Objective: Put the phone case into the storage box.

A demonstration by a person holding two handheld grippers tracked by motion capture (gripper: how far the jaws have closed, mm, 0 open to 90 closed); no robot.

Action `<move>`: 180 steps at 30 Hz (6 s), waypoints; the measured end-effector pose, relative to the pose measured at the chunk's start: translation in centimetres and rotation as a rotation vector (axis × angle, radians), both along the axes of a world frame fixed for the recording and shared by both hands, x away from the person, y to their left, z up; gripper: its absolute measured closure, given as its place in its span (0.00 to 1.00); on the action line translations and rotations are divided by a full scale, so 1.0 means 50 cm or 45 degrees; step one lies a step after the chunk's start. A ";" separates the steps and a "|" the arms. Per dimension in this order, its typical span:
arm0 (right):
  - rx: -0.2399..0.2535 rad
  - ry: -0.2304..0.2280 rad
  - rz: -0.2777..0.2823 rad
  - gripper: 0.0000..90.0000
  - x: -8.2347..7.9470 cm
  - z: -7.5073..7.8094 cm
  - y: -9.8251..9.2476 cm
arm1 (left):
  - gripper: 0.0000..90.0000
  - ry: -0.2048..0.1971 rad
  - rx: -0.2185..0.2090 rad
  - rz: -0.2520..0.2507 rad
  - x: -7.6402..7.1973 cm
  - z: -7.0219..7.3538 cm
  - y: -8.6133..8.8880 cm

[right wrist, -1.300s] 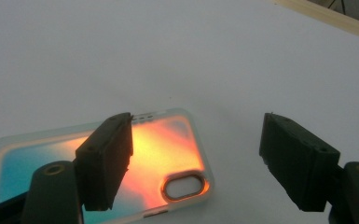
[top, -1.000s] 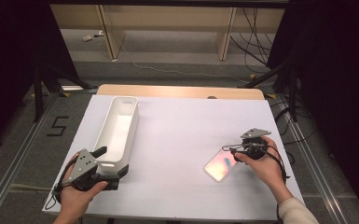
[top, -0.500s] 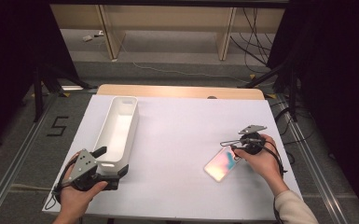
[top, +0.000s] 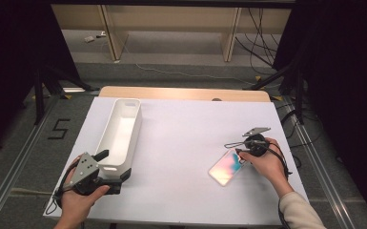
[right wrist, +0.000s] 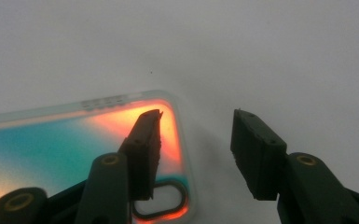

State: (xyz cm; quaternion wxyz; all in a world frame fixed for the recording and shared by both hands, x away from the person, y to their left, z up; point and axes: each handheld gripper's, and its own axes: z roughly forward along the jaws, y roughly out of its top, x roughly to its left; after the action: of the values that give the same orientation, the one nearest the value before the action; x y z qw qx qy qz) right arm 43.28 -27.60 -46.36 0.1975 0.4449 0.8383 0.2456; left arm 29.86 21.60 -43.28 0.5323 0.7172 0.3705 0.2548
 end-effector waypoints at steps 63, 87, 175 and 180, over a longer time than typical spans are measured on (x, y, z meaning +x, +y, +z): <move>0.068 0.162 0.025 0.99 0.024 -0.007 -0.006 | 0.03 -0.006 0.001 0.010 -0.001 0.001 0.002; -0.024 0.082 0.064 0.99 0.015 0.010 0.006 | 0.04 -0.012 -0.010 0.008 0.000 0.001 0.003; -0.215 -0.566 0.477 0.99 -0.081 0.221 0.246 | 0.46 0.096 0.198 -0.241 0.124 0.077 -0.311; -0.229 -0.578 0.474 0.99 -0.084 0.219 0.252 | 0.58 0.111 0.230 -0.196 0.133 0.073 -0.323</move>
State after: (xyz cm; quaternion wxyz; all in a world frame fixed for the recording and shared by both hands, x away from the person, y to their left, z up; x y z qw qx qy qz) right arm 39.10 -15.00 -35.40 0.3700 0.1982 0.8582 0.2956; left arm 36.49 5.45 -39.61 0.4668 0.7990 0.3129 0.2141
